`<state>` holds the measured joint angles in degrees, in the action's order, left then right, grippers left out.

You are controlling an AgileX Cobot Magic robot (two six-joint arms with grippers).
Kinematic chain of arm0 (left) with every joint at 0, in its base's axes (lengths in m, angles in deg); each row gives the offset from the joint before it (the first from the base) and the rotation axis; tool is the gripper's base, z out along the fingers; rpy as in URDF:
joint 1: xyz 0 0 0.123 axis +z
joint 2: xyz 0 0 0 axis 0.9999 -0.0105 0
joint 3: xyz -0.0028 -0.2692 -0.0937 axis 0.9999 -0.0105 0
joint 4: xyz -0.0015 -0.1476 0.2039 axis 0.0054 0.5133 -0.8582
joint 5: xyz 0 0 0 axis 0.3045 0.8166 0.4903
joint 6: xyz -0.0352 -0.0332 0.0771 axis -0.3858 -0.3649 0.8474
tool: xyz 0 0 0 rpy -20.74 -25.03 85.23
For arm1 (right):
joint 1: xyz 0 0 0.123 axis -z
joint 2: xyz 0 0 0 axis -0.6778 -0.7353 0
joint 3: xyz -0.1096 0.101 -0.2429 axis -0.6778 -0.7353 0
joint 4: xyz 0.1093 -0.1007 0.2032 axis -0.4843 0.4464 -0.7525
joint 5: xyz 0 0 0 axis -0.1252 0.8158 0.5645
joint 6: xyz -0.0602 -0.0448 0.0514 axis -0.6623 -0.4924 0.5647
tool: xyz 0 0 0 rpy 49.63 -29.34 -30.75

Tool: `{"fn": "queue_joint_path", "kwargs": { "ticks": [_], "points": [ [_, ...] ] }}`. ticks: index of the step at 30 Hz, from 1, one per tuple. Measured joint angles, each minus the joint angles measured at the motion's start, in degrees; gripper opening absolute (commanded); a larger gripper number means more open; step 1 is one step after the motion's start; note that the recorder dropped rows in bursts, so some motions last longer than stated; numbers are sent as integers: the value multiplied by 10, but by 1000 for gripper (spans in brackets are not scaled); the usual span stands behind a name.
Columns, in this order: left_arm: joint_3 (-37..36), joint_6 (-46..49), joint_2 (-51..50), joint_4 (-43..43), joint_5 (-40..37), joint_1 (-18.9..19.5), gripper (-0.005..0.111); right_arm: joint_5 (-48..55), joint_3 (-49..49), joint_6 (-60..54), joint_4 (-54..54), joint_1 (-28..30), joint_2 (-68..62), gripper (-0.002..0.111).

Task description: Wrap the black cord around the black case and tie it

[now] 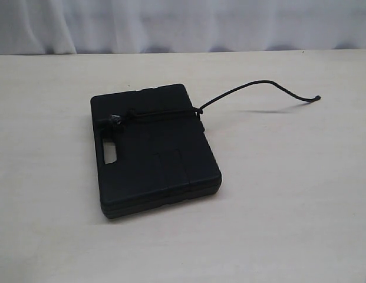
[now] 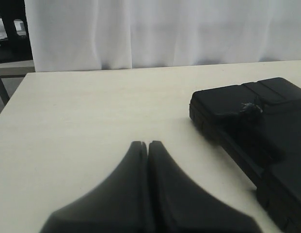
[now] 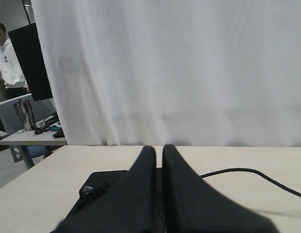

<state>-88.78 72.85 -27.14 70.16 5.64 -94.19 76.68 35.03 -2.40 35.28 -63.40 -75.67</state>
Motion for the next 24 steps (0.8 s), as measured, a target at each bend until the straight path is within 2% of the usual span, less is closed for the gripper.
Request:
{"fn": "queue_joint_path", "kwargs": {
  "ticks": [19, 24],
  "points": [
    [0, 1, 0, 0, -1, 0, 0, 0, 0, -2, 2, 0, 0, 4],
    [0, 1, 0, 0, -1, 0, 0, 0, 0, -62, 26, 0, 0, 4]
  ]
}}
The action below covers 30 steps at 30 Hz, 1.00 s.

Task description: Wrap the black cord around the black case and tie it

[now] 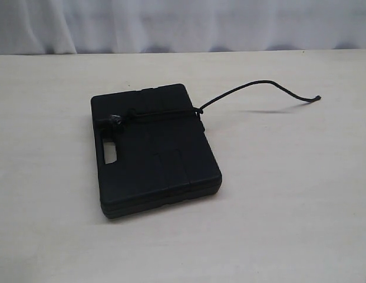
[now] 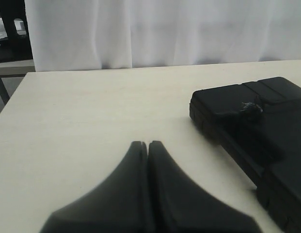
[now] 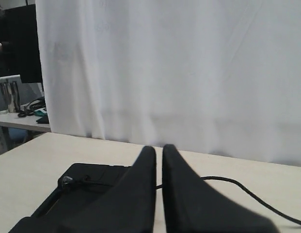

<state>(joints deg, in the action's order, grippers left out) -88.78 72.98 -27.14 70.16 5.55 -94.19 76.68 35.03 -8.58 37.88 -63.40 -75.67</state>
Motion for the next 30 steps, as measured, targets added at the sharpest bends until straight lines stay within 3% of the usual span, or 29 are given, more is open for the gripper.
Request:
{"fn": "queue_joint_path", "kwargs": {
  "ticks": [9, 24, 30],
  "points": [
    [0, 0, 0, 0, 0, 0, 0, -20, -22, -8, 60, 7, 19, 4],
    [0, 0, 0, 0, -3, 0, 0, -71, -122, 80, 184, 124, 91, 4],
    [0, 0, 0, 0, -3, 0, 0, -56, -124, 102, 211, 141, 91, 4]
  ]
}}
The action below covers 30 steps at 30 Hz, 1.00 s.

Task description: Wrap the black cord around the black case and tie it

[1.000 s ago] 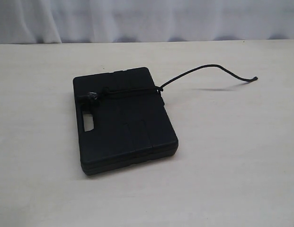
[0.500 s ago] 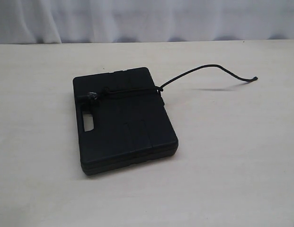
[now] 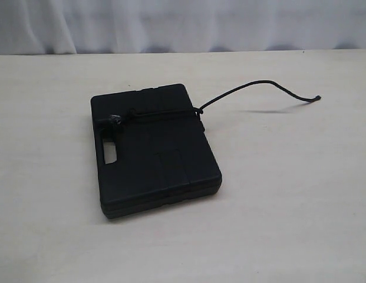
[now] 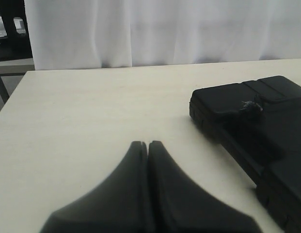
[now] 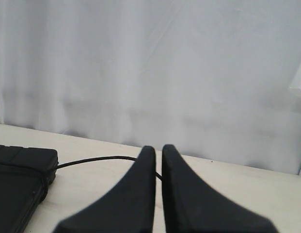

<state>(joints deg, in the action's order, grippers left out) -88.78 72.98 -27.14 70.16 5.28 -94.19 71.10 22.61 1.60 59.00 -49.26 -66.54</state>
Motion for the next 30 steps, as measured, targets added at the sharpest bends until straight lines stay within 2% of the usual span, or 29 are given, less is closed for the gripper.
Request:
{"fn": "queue_joint_path", "kwargs": {
  "ticks": [9, 18, 30],
  "points": [
    [0, 0, 0, 0, 0, 0, 0, 27, 0, 77, 67, 2, 0, 4],
    [0, 0, 0, 0, 0, 0, 0, 190, 0, 105, 71, 2, 0, 4],
    [0, 0, 0, 0, 0, 0, 0, 193, 0, 125, 71, 2, 0, 4]
  ]
}}
